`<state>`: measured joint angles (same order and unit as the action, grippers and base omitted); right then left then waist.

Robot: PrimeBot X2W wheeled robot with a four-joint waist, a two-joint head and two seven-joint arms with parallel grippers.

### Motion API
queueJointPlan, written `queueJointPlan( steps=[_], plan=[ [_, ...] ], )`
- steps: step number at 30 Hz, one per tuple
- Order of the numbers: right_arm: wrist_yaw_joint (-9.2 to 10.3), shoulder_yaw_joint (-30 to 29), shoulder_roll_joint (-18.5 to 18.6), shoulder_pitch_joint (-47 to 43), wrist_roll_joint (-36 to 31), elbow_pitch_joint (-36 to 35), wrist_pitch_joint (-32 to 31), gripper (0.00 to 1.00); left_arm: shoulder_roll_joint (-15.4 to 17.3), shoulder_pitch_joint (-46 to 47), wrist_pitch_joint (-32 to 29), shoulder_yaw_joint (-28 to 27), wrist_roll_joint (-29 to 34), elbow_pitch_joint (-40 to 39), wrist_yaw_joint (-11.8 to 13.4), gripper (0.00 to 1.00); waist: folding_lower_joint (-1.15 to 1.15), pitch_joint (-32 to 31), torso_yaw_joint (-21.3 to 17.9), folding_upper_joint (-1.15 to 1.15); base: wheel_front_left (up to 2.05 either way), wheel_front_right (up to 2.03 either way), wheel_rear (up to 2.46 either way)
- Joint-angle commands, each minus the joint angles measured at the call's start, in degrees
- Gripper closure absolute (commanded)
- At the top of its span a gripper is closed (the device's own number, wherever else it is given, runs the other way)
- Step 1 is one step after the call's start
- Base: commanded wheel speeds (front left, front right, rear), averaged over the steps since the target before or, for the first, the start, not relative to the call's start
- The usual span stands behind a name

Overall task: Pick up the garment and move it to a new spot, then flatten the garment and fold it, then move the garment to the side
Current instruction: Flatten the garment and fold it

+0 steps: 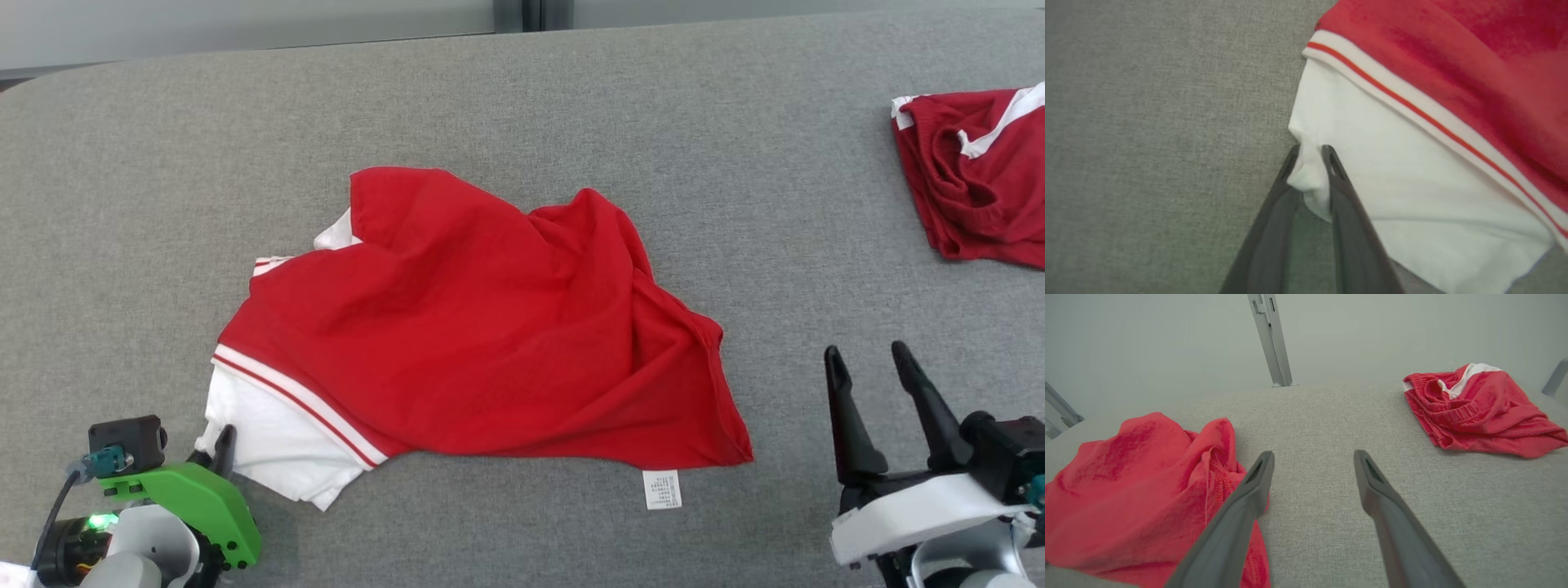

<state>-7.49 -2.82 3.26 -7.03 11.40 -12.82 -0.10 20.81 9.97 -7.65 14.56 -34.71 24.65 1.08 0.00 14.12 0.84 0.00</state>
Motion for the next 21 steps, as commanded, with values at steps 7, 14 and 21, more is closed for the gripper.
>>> queueJointPlan(
  steps=[7, 14, 21],
  plan=[
    [0.00, 7.61, 0.96, -4.95, 1.86, 5.36, -1.18, 0.00, -0.87, -1.09, 1.27, 0.54, 0.37, -0.92, 0.82, 1.00, 0.00, 0.45, 1.02, 0.00, 0.00, 0.00, 0.00],
    [0.00, 10.42, 1.49, -2.64, 3.37, 13.13, 0.04, 0.00, -1.33, -0.39, 2.52, 0.65, 0.70, -2.69, 1.58, 1.00, 0.00, 1.40, 1.43, 0.00, 0.00, 0.00, 0.00],
    [0.00, 11.00, 1.85, 1.98, 5.10, 20.64, 0.48, 1.00, -1.82, -0.34, 4.41, 0.54, 0.60, -3.52, 1.87, 1.00, 0.00, 1.62, 1.67, 0.00, 0.00, 0.00, 0.00]
  ],
)
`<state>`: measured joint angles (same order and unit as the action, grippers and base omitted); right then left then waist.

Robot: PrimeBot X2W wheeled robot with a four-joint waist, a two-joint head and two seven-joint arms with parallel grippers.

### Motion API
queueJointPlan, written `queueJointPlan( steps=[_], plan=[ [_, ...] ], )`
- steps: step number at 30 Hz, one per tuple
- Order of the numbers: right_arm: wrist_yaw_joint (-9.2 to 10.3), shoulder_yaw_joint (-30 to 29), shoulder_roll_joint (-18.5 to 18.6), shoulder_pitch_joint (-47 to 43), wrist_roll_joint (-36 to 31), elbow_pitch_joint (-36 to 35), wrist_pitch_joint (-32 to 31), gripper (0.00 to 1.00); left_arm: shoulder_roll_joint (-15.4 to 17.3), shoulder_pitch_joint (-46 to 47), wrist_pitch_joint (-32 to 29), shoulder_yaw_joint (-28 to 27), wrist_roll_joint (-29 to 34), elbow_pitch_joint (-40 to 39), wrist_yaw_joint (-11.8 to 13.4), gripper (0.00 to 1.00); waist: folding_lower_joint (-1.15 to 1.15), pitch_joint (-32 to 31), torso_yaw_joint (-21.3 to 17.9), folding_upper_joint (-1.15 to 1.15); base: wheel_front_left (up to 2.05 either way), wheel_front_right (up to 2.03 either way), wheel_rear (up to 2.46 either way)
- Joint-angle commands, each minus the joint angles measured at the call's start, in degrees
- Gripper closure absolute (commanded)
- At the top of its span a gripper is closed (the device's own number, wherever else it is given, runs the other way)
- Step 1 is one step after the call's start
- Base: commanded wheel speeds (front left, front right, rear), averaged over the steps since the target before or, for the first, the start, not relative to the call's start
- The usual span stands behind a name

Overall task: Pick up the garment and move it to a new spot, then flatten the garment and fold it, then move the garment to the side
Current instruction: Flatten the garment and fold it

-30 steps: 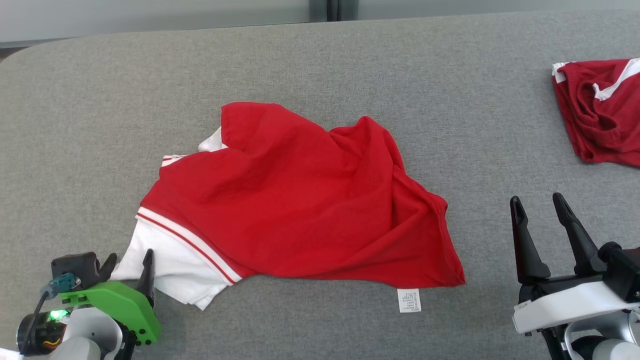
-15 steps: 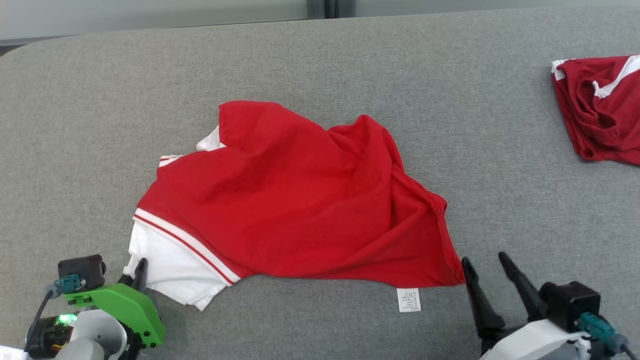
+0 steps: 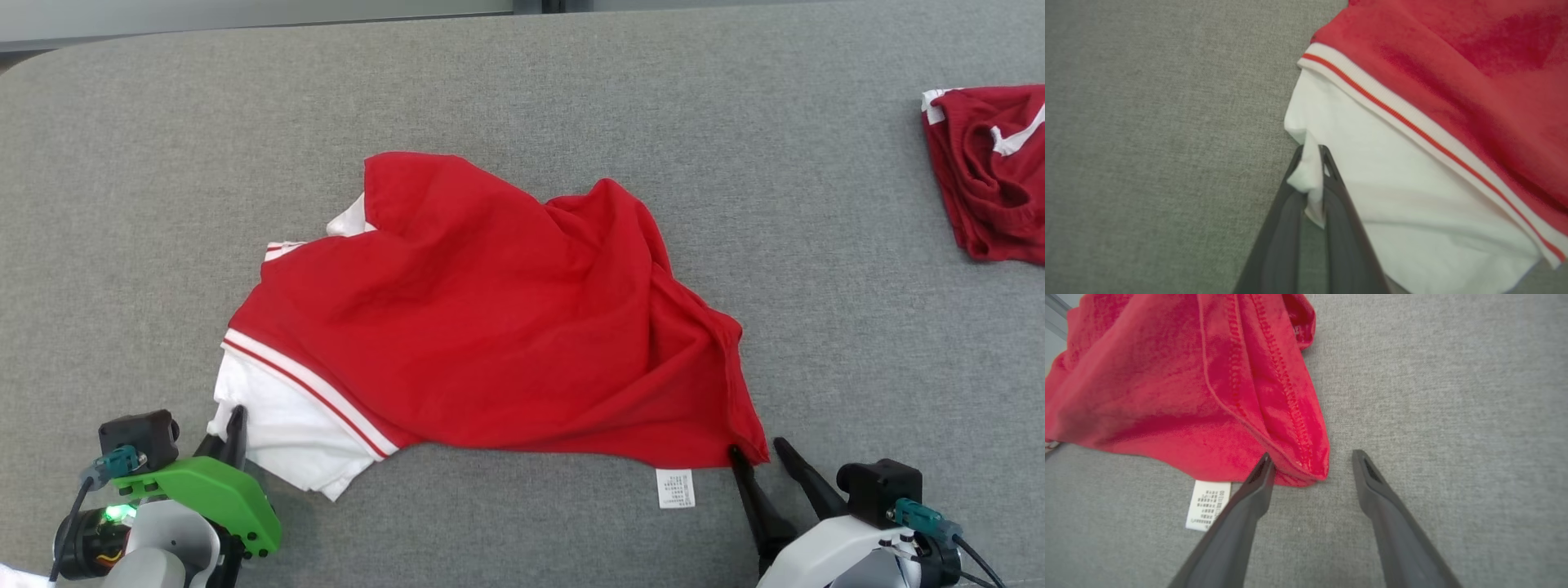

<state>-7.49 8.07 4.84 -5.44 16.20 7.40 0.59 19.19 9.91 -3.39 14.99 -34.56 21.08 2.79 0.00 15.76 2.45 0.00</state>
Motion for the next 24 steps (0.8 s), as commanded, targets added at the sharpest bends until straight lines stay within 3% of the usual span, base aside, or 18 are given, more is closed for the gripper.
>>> queueJointPlan(
  steps=[1, 5, 11, 17, 24],
  plan=[
    [0.00, 0.28, 0.39, 0.72, 0.59, 1.01, -0.41, 1.00, -0.24, -0.29, 0.78, -0.01, 0.51, -0.13, 0.24, 1.00, 0.00, -0.03, 0.11, 0.00, 0.00, 0.00, 0.00],
    [0.00, 0.99, 1.76, 2.36, 2.05, 0.39, 1.07, 1.00, -0.08, 0.28, 5.40, -0.80, 1.78, -2.53, 1.13, 1.00, 0.00, -0.25, -0.10, 0.00, 0.00, 0.00, 0.00],
    [0.00, -1.07, 5.58, 5.23, 2.15, -6.91, 3.96, 1.00, 1.04, 1.85, 9.95, -1.12, 4.86, -12.10, 2.45, 1.00, 0.00, -2.03, -0.20, 0.00, 0.00, 0.00, 0.00],
    [0.00, -5.75, 7.84, 9.59, -0.52, -19.92, 3.15, 1.00, 2.57, 4.07, 12.55, -2.27, 7.12, -26.23, 3.75, 1.00, 0.00, -4.72, -0.62, 0.00, 0.00, 0.00, 0.00],
    [0.00, -11.82, 12.59, 18.11, -4.10, -34.23, -1.49, 1.00, 4.17, 14.19, 13.45, -5.42, 9.74, -40.33, 5.39, 1.00, 0.00, -8.78, -0.86, 0.00, 0.00, 0.00, 0.00]
  ],
)
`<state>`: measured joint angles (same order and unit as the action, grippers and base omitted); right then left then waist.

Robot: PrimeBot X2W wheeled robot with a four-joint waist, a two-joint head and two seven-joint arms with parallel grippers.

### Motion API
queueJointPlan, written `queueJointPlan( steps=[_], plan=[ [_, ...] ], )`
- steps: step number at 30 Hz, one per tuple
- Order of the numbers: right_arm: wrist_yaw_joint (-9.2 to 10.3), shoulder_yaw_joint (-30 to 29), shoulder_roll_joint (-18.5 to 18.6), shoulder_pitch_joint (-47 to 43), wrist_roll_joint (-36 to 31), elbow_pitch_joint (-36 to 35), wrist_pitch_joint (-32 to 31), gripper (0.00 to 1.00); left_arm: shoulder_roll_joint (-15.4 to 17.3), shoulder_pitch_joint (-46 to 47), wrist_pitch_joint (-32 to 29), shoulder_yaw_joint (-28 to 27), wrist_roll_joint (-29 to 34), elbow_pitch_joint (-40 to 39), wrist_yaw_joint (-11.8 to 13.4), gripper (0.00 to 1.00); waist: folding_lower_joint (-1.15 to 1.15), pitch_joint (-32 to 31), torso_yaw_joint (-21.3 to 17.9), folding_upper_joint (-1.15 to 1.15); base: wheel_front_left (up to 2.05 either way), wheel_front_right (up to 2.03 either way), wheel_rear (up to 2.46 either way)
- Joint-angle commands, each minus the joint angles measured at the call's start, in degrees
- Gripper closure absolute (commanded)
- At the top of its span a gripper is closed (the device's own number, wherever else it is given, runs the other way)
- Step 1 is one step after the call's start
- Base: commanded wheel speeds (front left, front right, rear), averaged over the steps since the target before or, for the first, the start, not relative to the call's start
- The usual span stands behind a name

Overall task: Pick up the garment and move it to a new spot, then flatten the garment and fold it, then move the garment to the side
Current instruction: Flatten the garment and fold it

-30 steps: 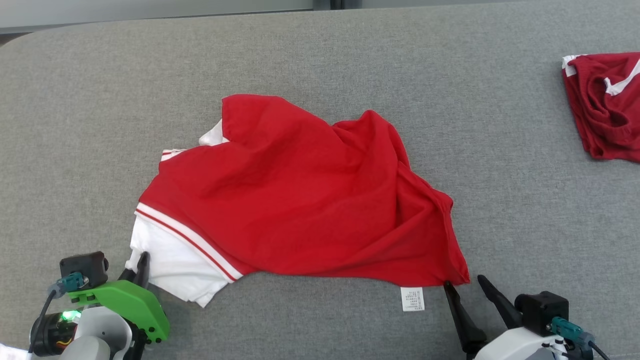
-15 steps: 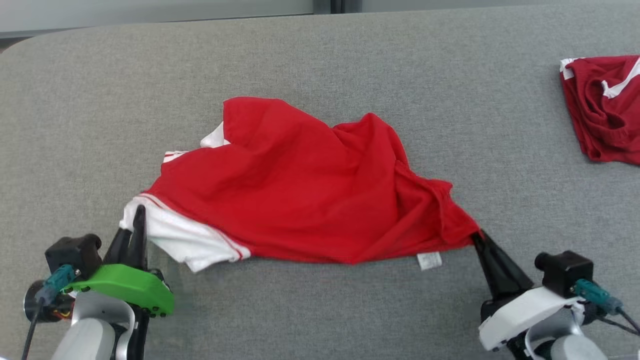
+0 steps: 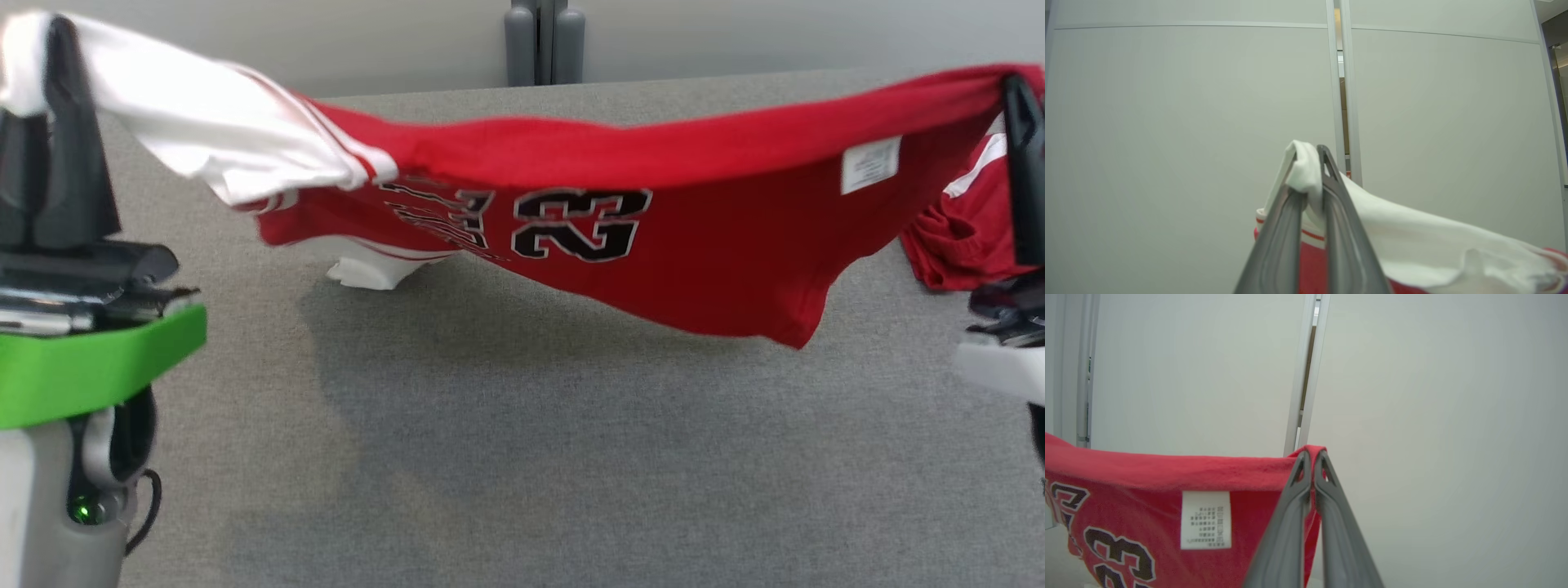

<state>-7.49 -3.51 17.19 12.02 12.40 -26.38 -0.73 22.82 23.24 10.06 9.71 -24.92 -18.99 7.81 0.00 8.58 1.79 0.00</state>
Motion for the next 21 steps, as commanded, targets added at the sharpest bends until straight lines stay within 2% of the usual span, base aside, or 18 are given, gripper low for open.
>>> queueJointPlan(
  steps=[1, 6, 12, 16, 21],
  plan=[
    [0.00, -0.86, 0.98, 2.24, -0.48, -1.87, -1.07, 1.00, 0.74, 2.82, -0.54, -0.44, 0.35, -1.43, 0.41, 1.00, 0.00, -2.38, -0.34, 0.00, 0.00, 0.00, 0.00],
    [0.00, -4.11, 3.45, 8.68, 0.63, -4.80, -4.64, 1.00, 1.82, 11.48, -3.60, -0.44, 2.16, -4.34, 0.62, 1.00, 0.00, -4.92, -0.83, 0.00, 0.00, 0.00, 0.00],
    [0.00, -4.56, 5.53, 13.00, 3.94, -3.09, -6.64, 1.00, 2.72, 18.30, -8.05, 2.61, 3.10, -1.31, -1.10, 1.00, 0.00, -5.19, -1.36, 0.00, 0.00, 0.00, 0.00],
    [0.01, -2.47, 6.65, 15.90, 6.83, 0.17, -5.99, 1.00, 1.26, 21.98, -8.38, 4.73, 2.44, 3.14, -2.47, 1.00, 0.00, -2.83, -1.69, 0.00, 0.00, 0.00, 0.00],
    [0.01, 2.17, 8.03, 22.73, 9.29, 8.36, -2.85, 1.00, -1.11, 29.03, -5.60, 7.09, 3.75, 14.42, -4.33, 1.00, 0.00, 1.37, -2.12, 0.00, 0.00, 0.00, 0.00]
  ],
)
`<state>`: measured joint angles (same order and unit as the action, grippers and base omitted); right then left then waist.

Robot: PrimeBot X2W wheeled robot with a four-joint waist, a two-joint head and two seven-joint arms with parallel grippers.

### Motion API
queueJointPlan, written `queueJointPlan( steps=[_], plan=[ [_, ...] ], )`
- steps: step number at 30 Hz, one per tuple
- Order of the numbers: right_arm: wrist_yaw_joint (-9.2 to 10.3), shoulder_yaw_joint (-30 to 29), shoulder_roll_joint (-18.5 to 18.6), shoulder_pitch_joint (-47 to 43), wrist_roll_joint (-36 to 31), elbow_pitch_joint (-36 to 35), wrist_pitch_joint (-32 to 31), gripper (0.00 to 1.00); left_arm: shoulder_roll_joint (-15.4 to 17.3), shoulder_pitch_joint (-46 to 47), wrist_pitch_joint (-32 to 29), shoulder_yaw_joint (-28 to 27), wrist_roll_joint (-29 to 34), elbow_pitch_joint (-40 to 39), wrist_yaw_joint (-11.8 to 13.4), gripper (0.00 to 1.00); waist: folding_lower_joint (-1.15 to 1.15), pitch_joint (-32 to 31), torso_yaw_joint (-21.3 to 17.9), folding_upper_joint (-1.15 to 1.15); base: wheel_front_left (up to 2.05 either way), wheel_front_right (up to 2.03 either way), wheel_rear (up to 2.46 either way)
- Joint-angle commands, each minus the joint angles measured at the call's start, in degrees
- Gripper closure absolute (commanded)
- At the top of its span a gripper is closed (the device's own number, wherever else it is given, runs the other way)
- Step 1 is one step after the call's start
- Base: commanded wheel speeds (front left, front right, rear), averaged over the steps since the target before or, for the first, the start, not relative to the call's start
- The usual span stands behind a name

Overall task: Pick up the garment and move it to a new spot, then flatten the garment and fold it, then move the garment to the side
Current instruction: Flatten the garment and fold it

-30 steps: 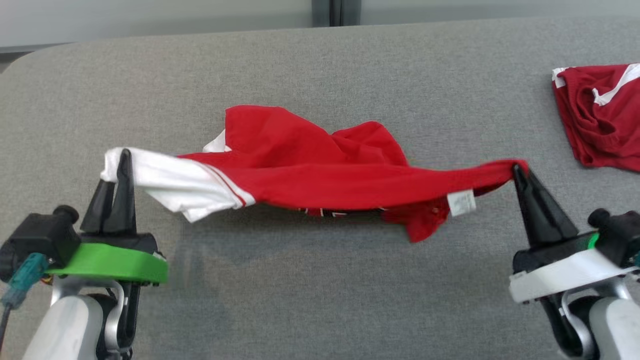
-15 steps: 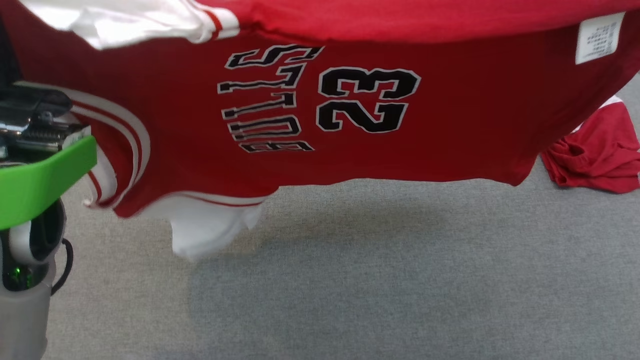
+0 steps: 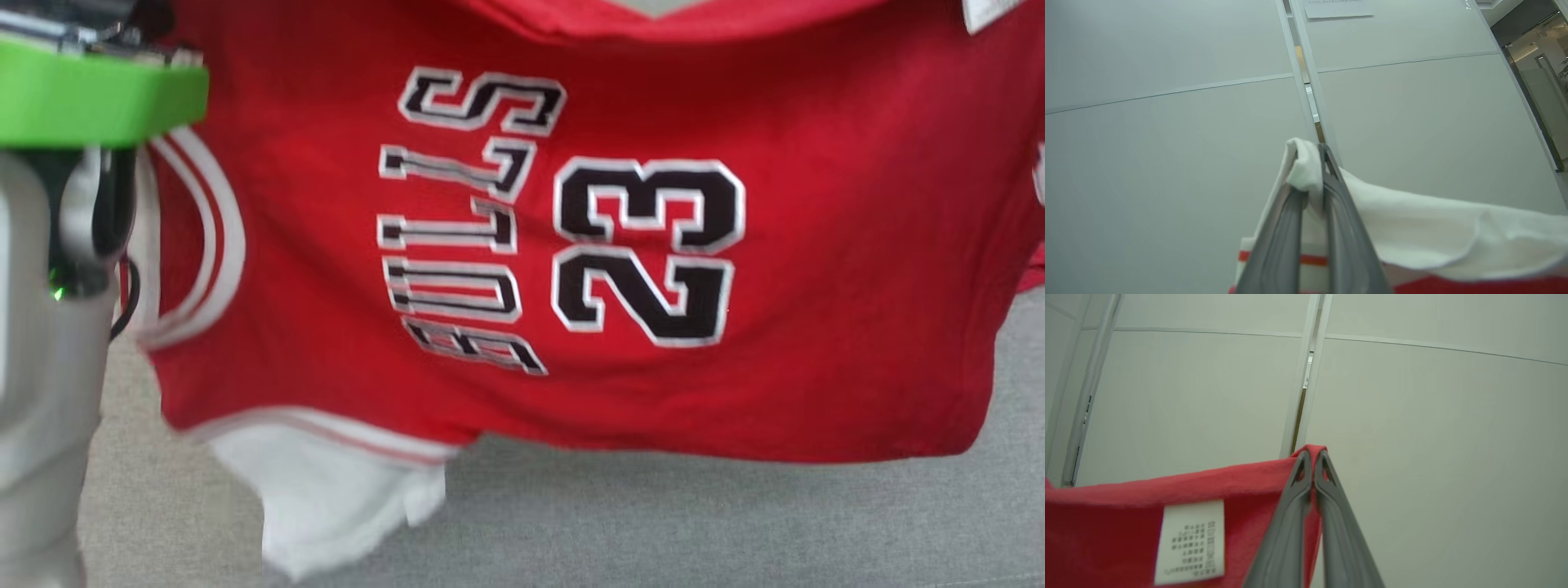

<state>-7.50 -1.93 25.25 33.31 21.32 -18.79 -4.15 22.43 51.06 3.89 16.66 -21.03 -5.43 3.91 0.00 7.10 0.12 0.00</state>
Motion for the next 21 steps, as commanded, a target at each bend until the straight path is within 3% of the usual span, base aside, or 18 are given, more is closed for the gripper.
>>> queueJointPlan(
  steps=[1, 7, 12, 21],
  plan=[
    [0.02, 1.63, -0.15, 3.19, 0.91, 2.71, 1.26, 1.00, -1.41, 2.63, 1.44, 0.37, -0.25, 3.58, -0.62, 1.00, 0.00, 3.48, -0.56, 0.00, 0.00, 0.00, 0.00],
    [0.01, 9.29, -2.41, 18.83, 3.18, 19.55, 6.78, 1.00, -5.50, 15.44, 8.69, 0.35, -0.60, 24.34, -3.37, 1.00, 0.00, 6.55, -1.65, 0.00, 0.00, 0.00, 0.00],
    [0.02, 15.34, -6.22, 33.12, 3.48, 38.61, 14.30, 1.00, -8.38, 25.05, 11.19, -2.01, -0.97, 40.68, -4.64, 1.00, 0.00, 8.24, -1.87, 0.00, 0.00, 0.00, 0.00],
    [0.01, 23.25, -12.61, 38.69, 4.91, 67.23, 17.78, 1.00, -15.17, 18.62, 11.22, -4.85, -1.38, 58.80, -5.35, 1.00, 0.00, 12.07, 0.59, 0.00, 0.00, 0.00, 0.00]
  ],
)
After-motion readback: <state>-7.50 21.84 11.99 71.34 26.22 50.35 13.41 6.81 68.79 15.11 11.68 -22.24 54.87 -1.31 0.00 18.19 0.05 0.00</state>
